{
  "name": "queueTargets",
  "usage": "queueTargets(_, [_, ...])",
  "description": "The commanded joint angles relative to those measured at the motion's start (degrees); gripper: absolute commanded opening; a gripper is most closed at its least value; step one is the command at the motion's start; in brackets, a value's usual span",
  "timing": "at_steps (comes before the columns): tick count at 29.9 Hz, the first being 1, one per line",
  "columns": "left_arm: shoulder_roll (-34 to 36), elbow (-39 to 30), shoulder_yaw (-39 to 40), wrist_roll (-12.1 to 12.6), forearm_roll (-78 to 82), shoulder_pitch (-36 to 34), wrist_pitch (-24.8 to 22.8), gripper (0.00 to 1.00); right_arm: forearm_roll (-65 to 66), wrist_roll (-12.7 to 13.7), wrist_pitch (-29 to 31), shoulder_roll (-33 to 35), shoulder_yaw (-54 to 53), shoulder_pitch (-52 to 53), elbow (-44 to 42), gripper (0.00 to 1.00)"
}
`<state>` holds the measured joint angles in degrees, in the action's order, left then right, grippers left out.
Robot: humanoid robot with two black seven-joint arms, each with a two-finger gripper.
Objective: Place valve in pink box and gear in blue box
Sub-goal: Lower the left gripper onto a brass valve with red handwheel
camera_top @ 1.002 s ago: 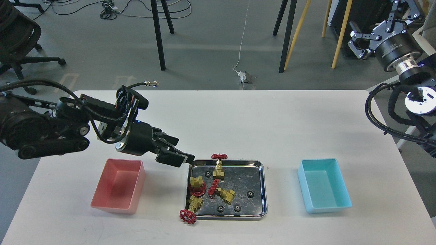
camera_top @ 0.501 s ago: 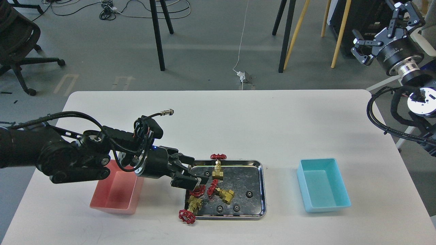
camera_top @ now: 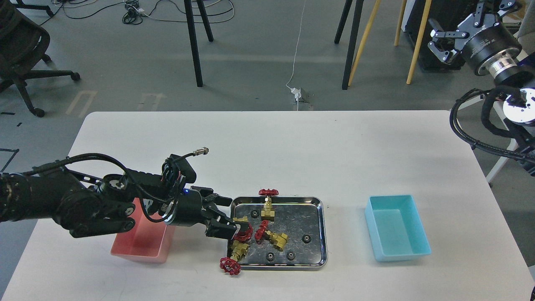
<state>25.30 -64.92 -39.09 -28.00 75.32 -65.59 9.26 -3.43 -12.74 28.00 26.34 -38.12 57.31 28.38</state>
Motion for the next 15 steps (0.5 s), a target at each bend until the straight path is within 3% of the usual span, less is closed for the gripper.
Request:
queueTargets(1, [0.0,0.2,0.0,0.0,0.2,1.0,0.1,0.99,0.0,0.0,0.0,0.0,0.1,-0.1,0.0,0.99])
queueTargets(6, [-0.1,0.2,0.0,0.0,0.2,1.6,0.1,0.97,0.0,0.0,0.0,0.1,0.2,-0.4,0.0,0.99])
queueTargets(15, [-0.9,0.6,0.0,0.0,0.2,1.7,1.1,0.8,0.0,0.0,0.0,0.2,0.2,-0.7,0.0,0.99])
